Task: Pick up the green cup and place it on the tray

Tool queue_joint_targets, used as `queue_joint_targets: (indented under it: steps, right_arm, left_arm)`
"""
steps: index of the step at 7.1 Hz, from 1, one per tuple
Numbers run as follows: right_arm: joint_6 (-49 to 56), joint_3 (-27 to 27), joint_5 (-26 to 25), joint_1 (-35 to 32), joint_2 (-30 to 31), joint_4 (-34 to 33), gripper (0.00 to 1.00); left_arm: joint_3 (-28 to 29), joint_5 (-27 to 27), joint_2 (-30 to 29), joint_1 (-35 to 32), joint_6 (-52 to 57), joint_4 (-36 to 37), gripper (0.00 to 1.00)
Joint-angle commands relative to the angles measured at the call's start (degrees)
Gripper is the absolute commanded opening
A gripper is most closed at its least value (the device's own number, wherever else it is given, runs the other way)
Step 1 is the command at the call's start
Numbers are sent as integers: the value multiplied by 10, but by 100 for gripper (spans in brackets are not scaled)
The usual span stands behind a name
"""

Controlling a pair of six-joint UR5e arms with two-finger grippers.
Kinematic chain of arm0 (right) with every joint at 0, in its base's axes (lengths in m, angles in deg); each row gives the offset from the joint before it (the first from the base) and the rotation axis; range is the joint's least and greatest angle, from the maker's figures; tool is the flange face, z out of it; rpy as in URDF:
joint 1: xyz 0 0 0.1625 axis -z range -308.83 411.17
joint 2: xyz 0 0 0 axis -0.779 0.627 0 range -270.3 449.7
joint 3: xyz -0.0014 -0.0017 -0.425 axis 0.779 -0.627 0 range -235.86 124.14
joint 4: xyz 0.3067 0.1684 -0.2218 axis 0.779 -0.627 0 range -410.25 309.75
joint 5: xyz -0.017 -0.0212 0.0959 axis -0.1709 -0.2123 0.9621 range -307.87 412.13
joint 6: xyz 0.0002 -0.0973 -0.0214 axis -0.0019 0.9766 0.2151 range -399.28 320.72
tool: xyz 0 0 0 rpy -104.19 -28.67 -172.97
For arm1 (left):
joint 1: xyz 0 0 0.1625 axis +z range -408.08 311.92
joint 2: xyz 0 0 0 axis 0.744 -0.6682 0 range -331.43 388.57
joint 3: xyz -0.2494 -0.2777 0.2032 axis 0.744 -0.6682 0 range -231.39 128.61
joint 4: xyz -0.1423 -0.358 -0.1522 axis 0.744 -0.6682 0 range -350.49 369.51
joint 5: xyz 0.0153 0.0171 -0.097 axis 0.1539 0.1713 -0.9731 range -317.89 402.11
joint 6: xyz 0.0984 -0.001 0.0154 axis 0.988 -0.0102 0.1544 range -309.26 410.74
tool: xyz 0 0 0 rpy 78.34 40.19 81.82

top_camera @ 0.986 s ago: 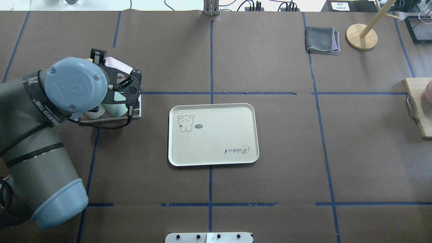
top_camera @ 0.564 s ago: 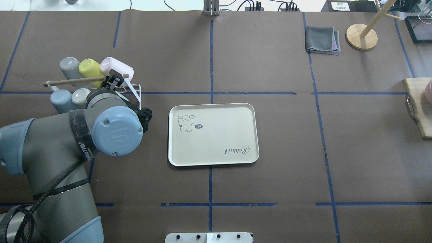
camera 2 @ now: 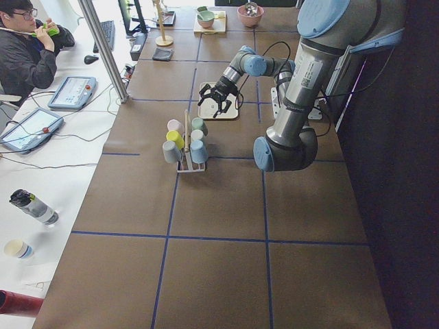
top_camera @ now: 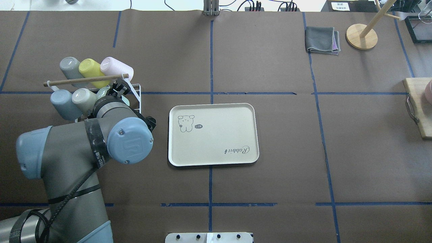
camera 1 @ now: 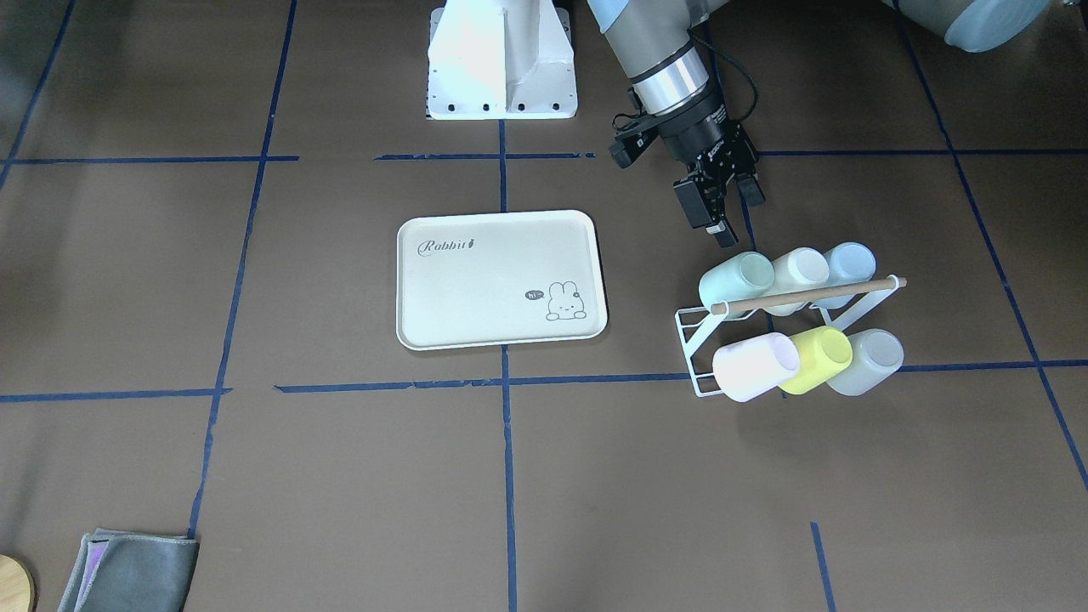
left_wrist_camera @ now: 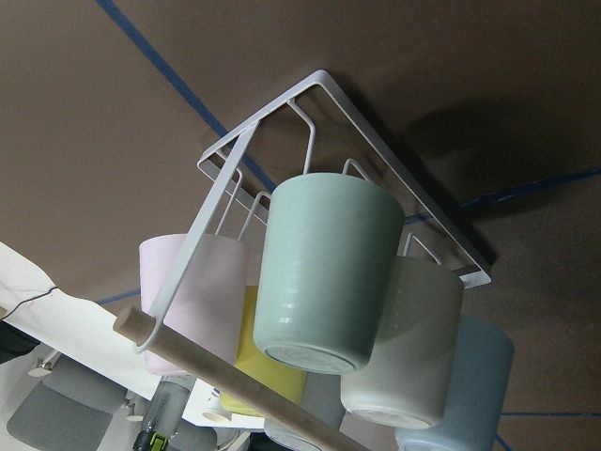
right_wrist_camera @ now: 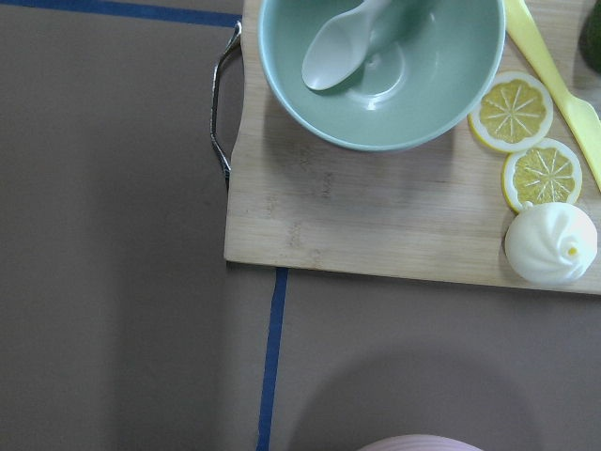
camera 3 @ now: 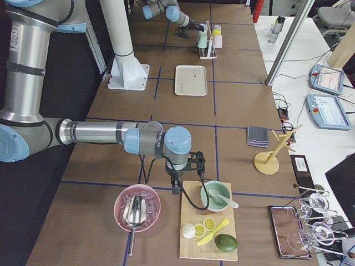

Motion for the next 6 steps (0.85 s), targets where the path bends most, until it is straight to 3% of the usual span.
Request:
queue_joint_targets:
  steps: [1, 4, 6]
  right_arm:
    - [2, -8, 1, 0, 2, 2, 100]
    - [1, -6, 3, 0, 7, 3, 100]
    - [2, -6, 3, 0, 7, 3, 100]
  left_arm:
    - [29, 23, 0, 14, -2, -1, 100]
    - [66, 38, 0, 23, -7, -9, 100]
    - [117, 56, -1, 23, -6, -67, 100]
